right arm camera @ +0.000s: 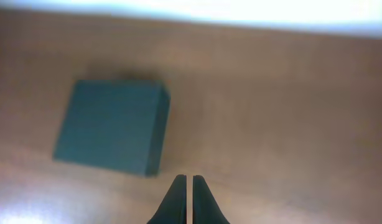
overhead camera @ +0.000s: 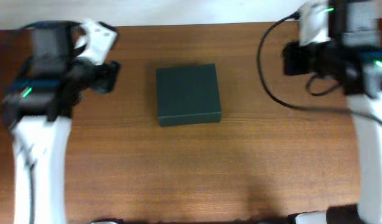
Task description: Pack container
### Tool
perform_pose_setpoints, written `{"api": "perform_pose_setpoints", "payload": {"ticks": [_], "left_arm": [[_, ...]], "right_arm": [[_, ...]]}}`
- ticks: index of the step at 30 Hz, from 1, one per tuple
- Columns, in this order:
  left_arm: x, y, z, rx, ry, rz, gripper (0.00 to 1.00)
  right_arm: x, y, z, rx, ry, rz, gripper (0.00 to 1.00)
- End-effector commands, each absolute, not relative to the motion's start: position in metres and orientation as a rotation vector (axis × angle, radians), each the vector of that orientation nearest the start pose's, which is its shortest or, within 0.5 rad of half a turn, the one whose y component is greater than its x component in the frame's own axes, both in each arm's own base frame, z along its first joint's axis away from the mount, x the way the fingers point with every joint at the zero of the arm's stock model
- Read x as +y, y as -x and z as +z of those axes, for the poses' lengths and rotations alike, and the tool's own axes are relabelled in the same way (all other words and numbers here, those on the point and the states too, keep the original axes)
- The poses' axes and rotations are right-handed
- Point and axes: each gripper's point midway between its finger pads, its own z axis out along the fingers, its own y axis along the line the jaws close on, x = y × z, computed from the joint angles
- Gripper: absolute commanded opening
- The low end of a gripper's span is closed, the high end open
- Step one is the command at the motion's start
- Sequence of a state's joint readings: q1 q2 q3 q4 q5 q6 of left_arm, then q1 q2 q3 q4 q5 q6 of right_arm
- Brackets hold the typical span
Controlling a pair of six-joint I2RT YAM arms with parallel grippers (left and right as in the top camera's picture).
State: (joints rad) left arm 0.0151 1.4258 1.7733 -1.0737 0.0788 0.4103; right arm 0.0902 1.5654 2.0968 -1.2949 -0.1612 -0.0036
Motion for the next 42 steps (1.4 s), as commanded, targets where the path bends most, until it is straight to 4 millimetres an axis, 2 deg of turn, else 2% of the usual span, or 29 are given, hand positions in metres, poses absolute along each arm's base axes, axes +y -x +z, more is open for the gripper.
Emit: {"api": "perform_pose_setpoints", "payload": {"ticks": [1, 3, 6, 8, 9, 10, 11, 12, 14, 15, 21, 28, 42], "left_arm": [[0.022, -0.346, 0.394, 2.159, -0.341, 0.236, 0.72], [0.032, -0.329, 0.412, 2.110, -0.288, 0.260, 0.74], [0.038, -0.310, 0.429, 2.058, -0.252, 0.289, 0.75], [0.039, -0.303, 0.436, 2.036, -0.245, 0.298, 0.93], [0.039, -0.301, 0.437, 2.031, -0.245, 0.299, 0.99], [0.039, -0.301, 0.437, 2.031, -0.245, 0.299, 0.99], [0.039, -0.301, 0.437, 2.031, -0.244, 0.299, 0.99], [0.039, -0.302, 0.436, 2.037, -0.245, 0.297, 0.99], [0.039, -0.304, 0.431, 2.054, -0.247, 0.294, 0.99], [0.039, -0.303, 0.429, 2.064, -0.248, 0.291, 0.99], [0.039, -0.305, 0.424, 2.085, -0.250, 0.287, 0.99], [0.039, -0.303, 0.420, 2.104, -0.252, 0.283, 0.99], [0.039, -0.303, 0.419, 2.105, -0.252, 0.283, 0.99]], "right_arm": [[0.042, -0.331, 0.461, 2.120, 0.162, 0.125, 0.04], [0.033, -0.307, 0.489, 2.040, 0.137, 0.083, 0.04], [0.020, -0.273, 0.513, 1.957, 0.095, 0.026, 0.06], [0.015, -0.252, 0.518, 1.938, 0.079, 0.006, 0.07], [0.014, -0.243, 0.519, 1.937, 0.077, 0.002, 0.09], [0.013, -0.236, 0.518, 1.938, 0.076, 0.000, 0.12], [0.012, -0.230, 0.518, 1.940, 0.074, -0.002, 0.20], [0.010, -0.223, 0.517, 1.943, 0.070, -0.009, 0.33], [0.008, -0.216, 0.515, 1.948, 0.063, -0.019, 0.67], [0.007, -0.214, 0.515, 1.946, 0.063, -0.019, 1.00], [0.007, -0.213, 0.514, 1.951, 0.063, -0.019, 0.99], [0.007, -0.210, 0.502, 2.004, 0.067, -0.022, 0.98], [0.007, -0.210, 0.502, 2.005, 0.067, -0.022, 0.99]]}}
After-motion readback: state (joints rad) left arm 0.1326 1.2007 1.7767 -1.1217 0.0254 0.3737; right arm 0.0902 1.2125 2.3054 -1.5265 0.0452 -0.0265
